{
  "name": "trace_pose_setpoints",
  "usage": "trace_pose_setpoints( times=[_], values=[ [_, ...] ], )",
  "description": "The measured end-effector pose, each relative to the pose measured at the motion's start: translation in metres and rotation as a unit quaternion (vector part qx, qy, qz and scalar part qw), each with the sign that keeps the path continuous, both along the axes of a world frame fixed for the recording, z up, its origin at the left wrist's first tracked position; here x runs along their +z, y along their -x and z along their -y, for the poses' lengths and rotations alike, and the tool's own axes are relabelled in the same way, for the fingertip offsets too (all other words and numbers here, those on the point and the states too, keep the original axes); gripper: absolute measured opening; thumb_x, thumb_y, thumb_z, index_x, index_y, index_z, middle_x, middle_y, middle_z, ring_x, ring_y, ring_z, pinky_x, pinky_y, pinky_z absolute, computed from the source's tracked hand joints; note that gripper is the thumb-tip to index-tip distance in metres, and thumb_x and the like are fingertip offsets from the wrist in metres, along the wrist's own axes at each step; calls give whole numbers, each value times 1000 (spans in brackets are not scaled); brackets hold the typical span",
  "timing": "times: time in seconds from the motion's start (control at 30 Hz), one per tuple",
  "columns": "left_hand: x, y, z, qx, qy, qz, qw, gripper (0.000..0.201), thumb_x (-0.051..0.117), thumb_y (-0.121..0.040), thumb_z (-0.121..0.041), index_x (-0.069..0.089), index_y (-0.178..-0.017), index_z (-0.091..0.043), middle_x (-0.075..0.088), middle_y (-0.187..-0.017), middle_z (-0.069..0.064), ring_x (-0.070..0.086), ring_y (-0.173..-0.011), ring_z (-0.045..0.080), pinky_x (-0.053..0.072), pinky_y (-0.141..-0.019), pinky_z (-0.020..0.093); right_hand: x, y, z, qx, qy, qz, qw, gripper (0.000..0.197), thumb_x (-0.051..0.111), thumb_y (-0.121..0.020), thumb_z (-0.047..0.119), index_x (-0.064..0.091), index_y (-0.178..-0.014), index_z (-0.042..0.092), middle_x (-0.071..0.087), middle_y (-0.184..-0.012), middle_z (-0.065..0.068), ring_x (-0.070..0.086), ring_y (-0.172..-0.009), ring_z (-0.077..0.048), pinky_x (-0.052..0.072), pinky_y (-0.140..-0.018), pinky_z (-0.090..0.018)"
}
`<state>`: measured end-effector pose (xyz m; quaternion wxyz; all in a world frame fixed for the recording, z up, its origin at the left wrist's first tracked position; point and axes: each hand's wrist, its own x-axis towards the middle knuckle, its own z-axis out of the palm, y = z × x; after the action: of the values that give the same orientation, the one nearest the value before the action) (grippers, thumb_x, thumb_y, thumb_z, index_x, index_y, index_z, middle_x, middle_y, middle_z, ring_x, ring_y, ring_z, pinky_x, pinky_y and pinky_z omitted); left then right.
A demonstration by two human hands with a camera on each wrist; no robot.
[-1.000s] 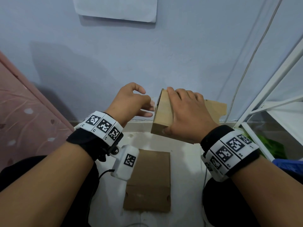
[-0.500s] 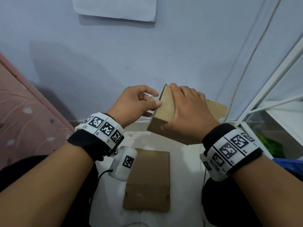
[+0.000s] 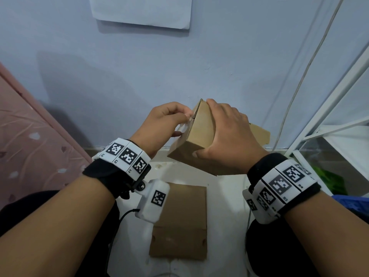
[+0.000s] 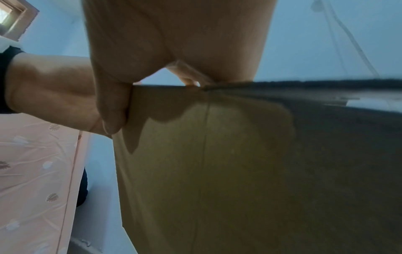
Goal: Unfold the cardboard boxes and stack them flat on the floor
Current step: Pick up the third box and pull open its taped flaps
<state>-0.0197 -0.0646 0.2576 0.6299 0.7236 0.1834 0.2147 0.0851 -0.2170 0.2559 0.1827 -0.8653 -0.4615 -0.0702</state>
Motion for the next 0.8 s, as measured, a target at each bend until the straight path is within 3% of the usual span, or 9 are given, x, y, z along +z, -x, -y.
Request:
trace_pose_setpoints(
  times=[0.13,0.27,0.37,0.5,0.63,0.7,0.8],
  values=[
    [1,-2,3,18,13,12,1000,21,60,-98,-23,70,-80,-21,70,-105,12,64,-97,13,57,-88,37,-1,1,0,5,-3,17,1000,123,80,-57,65,19,-155,22,41,-143,3,38,-131,-21,26,-109,-39],
    [-5,-2,5,50,-57,35,996,17,68,-96,-29,71,-85,-17,67,-92,2,60,-81,9,54,-81,33,-1,1,0,3,-7,21,1000,124,78,-56,65,20,-156,21,41,-143,2,39,-131,-20,27,-109,-39],
    [-7,-2,2,95,-118,53,987,15,73,-92,-31,75,-78,-26,66,-88,2,51,-70,11,48,-72,25,-2,1,-1,0,-1,24,1000,123,78,-57,65,19,-156,22,40,-144,2,38,-131,-20,26,-109,-39],
    [-4,1,4,71,-112,61,989,16,71,-94,-24,78,-80,-19,68,-69,-4,57,-63,7,49,-63,21,-4,0,-2,-4,9,38,999,123,75,-57,66,19,-156,20,41,-144,1,38,-132,-21,26,-110,-41],
    [-6,-1,1,61,-100,52,992,12,71,-94,-17,80,-89,-12,74,-81,7,65,-72,13,61,-74,33,-5,-2,-2,-13,21,49,998,124,74,-57,67,18,-156,20,41,-144,0,39,-132,-22,26,-110,-42],
    [-6,-1,0,60,-93,41,993,10,72,-94,-17,80,-92,-11,75,-87,13,64,-75,15,61,-80,38,-6,-3,-2,-15,27,58,998,124,74,-56,67,19,-156,19,42,-143,0,39,-132,-23,26,-110,-42],
    [-6,0,1,42,-85,30,995,9,72,-93,-12,80,-95,-10,76,-93,16,65,-77,10,58,-75,26,-8,-4,-3,-20,38,65,997,125,75,-57,67,17,-157,19,41,-143,-1,37,-133,-23,24,-111,-41]
  ],
)
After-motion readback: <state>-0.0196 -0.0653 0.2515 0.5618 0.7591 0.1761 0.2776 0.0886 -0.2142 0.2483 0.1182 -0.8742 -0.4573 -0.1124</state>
